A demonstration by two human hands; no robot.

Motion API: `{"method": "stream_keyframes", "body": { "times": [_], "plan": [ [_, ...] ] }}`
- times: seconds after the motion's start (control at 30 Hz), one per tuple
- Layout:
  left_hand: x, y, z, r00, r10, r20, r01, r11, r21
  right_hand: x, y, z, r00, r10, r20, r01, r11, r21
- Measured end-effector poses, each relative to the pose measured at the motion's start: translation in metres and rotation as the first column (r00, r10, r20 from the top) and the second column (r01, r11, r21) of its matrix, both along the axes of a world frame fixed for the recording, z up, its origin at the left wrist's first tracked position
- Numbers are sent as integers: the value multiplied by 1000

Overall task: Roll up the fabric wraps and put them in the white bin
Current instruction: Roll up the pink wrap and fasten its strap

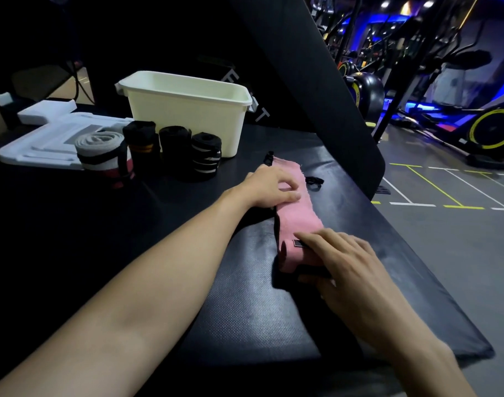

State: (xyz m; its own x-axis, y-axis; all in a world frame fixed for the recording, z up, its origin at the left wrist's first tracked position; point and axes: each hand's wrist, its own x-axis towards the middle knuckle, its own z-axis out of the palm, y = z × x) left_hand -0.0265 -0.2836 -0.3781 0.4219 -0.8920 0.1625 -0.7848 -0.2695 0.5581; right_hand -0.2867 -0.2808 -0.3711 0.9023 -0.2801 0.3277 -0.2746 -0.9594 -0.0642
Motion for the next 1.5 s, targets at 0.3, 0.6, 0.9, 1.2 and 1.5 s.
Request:
{"method": "stream_keyframes", "body": {
  "times": [0.3,0.6,0.9,1.2,1.5],
  "plan": [
    [-1,1,9,993,105,59,-107,994,21,-21,16,22,982,56,-179,-32,991,133],
    [-7,-8,9,940,334,74,-342,922,181,-19,19,20,985,120,-127,-96,978,183],
    [-17,-7,5,970,245,-9,-244,962,-121,-20,16,17,994,79,-72,-68,986,150],
    [-25,-7,10,954,258,155,-248,966,-76,-31,17,22,985,158,-73,-140,968,209],
    [-21,-9,2,946,292,141,-289,956,-42,-29,16,19,983,160,-95,-131,959,252]
  ]
}}
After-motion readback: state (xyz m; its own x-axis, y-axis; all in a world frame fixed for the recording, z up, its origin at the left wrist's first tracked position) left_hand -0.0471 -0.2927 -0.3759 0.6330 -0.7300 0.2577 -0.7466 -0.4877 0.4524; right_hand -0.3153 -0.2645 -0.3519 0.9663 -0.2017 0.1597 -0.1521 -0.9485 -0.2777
